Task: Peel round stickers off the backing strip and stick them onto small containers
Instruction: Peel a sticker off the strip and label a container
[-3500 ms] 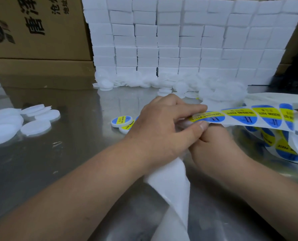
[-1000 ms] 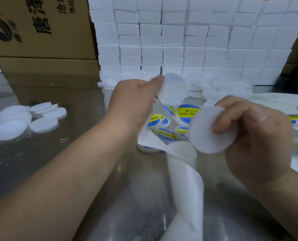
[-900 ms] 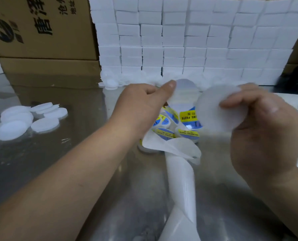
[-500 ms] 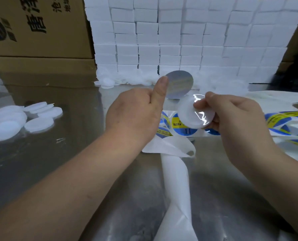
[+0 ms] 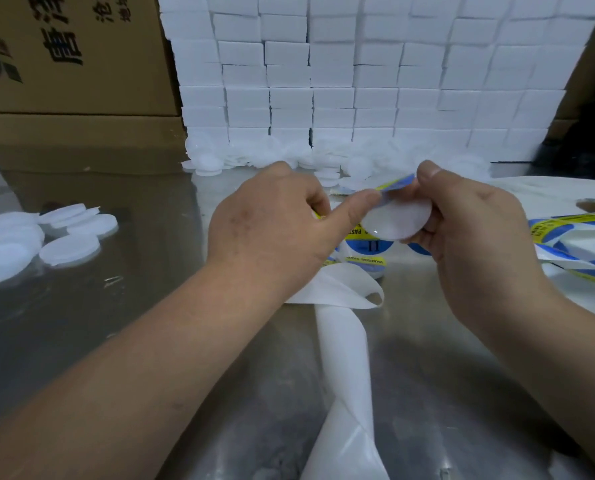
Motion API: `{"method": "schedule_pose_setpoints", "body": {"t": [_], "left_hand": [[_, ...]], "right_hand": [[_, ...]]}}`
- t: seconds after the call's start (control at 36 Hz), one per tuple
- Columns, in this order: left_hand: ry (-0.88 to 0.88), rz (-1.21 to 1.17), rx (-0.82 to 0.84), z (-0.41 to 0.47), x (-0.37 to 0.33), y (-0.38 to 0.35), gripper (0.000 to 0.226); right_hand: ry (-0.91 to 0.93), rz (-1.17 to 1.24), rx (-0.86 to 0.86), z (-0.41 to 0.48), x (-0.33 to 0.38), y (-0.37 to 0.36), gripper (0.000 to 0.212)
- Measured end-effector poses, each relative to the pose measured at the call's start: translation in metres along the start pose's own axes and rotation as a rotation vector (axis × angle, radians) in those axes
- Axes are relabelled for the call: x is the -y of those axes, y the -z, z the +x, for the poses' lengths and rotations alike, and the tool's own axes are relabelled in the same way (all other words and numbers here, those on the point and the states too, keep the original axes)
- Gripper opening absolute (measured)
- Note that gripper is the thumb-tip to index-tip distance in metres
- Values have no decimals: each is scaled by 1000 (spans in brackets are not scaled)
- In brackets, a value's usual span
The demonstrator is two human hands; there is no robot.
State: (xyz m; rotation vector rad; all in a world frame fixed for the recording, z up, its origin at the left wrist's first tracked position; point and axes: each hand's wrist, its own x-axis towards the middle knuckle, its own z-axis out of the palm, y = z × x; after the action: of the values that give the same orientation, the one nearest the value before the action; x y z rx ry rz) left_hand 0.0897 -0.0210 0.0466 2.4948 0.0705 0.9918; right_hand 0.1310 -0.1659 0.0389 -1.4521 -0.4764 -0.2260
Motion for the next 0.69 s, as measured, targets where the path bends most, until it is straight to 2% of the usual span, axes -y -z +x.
{"method": "schedule_pose_setpoints", "body": {"t": [0.31, 0.39, 0.44, 0.5, 0.56, 0.64, 0.69], "left_hand": [[49, -2, 7, 0, -4, -2, 52], [43, 39, 88, 1, -2, -3, 52], [54, 39, 165, 1, 0, -5, 43], [110, -116, 188, 2, 0, -7, 26], [207, -421, 189, 3, -1, -7, 14], [375, -803, 253, 5, -5, -4, 19], [416, -937, 302, 4, -7, -1, 21]], "right_hand": [[118, -1, -57, -3, 4, 2, 19], [162, 71, -136, -1, 7, 4, 18], [182, 141, -173, 1, 8, 7, 19], [183, 168, -132, 1, 8, 7, 20], [181, 181, -36, -1, 6, 3, 22], [198, 196, 84, -4, 3, -2, 26], [198, 197, 114, -4, 2, -3, 26]]}}
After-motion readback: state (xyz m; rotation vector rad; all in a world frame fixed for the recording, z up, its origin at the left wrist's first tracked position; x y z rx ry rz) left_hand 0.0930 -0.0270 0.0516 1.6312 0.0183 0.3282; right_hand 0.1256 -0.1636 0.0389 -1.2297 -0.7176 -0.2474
